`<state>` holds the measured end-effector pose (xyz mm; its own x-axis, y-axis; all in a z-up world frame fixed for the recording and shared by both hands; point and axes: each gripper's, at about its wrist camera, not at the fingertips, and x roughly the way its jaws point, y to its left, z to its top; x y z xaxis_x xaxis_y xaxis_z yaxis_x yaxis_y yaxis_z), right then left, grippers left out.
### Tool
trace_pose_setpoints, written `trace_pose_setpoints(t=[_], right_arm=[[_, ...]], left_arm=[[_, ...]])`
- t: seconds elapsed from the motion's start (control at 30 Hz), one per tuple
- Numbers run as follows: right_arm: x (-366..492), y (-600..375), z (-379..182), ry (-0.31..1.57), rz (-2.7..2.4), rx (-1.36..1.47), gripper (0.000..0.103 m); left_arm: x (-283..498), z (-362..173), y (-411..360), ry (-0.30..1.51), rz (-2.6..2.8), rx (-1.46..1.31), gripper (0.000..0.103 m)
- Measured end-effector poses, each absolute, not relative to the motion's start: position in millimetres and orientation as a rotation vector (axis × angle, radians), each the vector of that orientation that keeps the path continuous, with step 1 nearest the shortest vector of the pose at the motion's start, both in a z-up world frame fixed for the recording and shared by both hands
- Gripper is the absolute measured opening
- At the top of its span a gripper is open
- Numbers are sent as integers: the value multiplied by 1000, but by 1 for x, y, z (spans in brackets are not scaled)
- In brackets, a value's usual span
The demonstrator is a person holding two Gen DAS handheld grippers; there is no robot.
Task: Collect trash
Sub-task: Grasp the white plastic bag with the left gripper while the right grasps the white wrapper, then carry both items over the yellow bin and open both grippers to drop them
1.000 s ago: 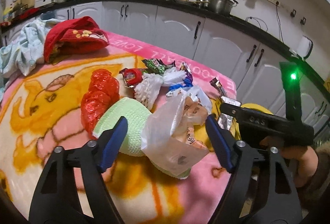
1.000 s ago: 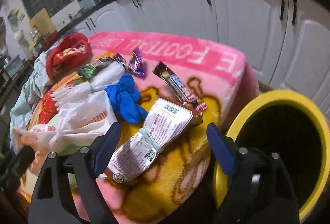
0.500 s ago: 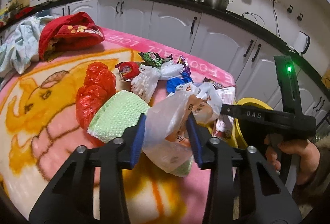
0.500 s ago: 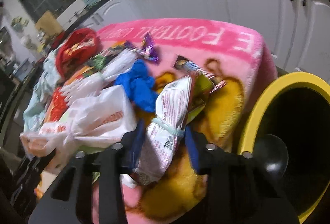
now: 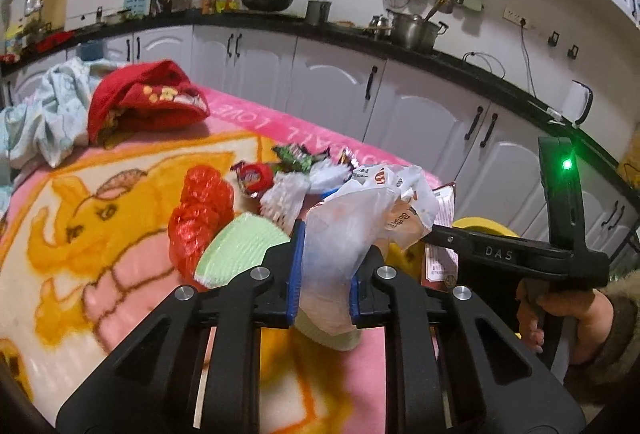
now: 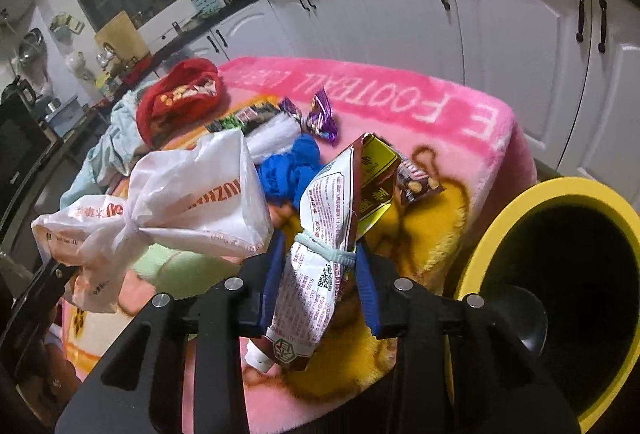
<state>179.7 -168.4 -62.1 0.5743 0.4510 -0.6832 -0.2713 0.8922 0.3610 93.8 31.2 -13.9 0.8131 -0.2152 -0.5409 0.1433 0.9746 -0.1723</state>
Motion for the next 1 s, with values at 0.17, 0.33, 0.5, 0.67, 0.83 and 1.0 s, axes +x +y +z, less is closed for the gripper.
trace_pose_setpoints(t=[0.17, 0.33, 0.5, 0.67, 0.83, 1.0], right_arm=[[171, -186, -45, 809, 415, 220, 32], [166, -202, -32, 767, 396, 214, 32], [161, -223, -24, 748, 368, 226, 32], [156, -248, -18, 723, 328, 225, 32], [149, -280, -15, 701, 276, 233, 32], [141, -308, -16, 695, 225, 233, 32]], left_arm=[[93, -2, 22, 563, -210, -117, 12], [96, 4, 8, 552, -231, -108, 12], [102, 6, -8, 546, -251, -102, 12], [110, 7, -27, 548, -286, -93, 12], [119, 5, -53, 559, -334, -86, 12], [127, 1, -79, 570, -368, -71, 12]])
